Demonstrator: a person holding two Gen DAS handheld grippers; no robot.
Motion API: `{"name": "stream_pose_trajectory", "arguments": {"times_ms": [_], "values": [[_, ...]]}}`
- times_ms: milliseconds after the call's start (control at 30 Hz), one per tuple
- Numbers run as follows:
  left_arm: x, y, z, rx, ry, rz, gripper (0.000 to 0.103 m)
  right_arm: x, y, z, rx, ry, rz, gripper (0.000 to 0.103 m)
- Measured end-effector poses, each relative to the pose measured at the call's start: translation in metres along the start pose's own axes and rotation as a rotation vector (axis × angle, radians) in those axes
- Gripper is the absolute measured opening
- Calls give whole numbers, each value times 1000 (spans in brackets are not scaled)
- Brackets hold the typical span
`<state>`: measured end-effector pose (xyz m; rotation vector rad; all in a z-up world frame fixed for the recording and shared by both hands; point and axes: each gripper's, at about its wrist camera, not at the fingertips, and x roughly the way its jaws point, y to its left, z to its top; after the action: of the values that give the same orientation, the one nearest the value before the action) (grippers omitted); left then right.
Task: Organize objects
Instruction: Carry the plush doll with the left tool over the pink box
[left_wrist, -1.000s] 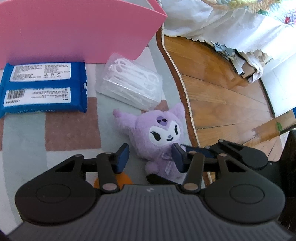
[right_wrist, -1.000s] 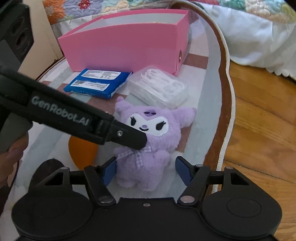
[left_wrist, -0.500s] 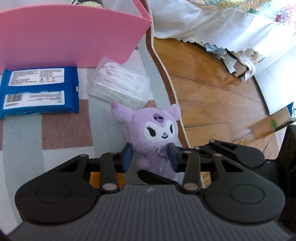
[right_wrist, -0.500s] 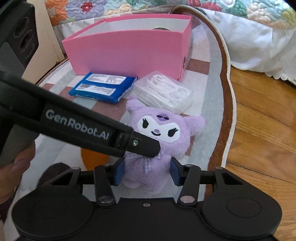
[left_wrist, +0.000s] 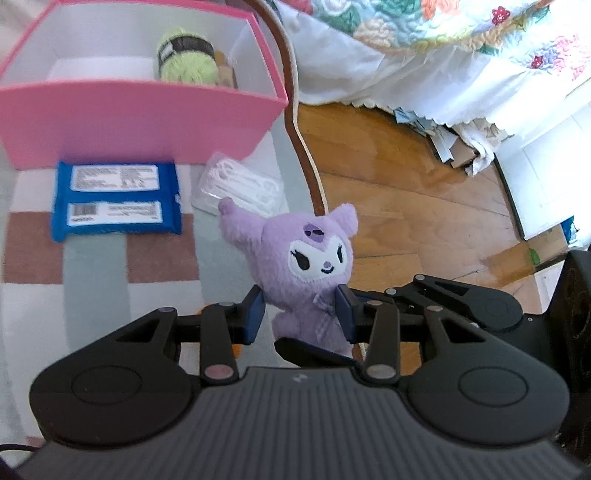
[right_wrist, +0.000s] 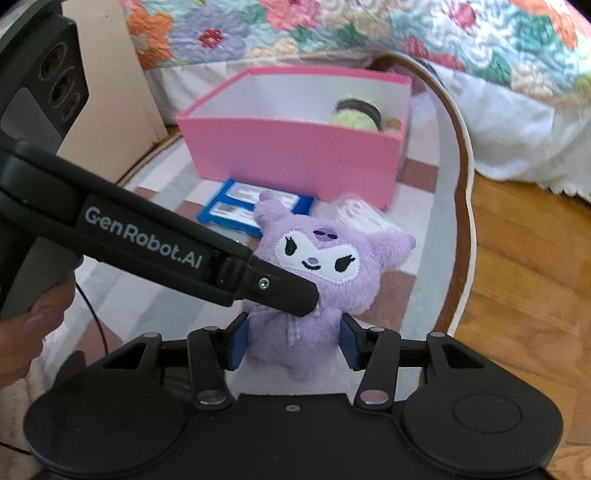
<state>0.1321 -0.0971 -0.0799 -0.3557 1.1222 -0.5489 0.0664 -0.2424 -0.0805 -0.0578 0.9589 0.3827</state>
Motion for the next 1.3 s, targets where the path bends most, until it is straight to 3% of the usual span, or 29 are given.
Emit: {"name": "stream_pose_trajectory", "arguments": {"times_ms": [167, 367, 633, 1000, 1300], "values": [[-23, -5, 2, -26, -16, 51, 40, -7, 14, 14, -32, -11, 9, 55], [-52, -3, 12, -61, -13, 33, 39, -22, 26, 36, -56, -24, 49, 55], [-91, -13, 35, -1, -98, 125, 39, -35, 43, 74, -143, -96, 97, 55], [-128, 2, 113, -8, -179, 185, 38, -30, 57, 164, -235, -157, 149, 55], [-90, 41, 179, -68, -177, 250, 39, 31, 29, 225, -240, -135, 167, 54]]}}
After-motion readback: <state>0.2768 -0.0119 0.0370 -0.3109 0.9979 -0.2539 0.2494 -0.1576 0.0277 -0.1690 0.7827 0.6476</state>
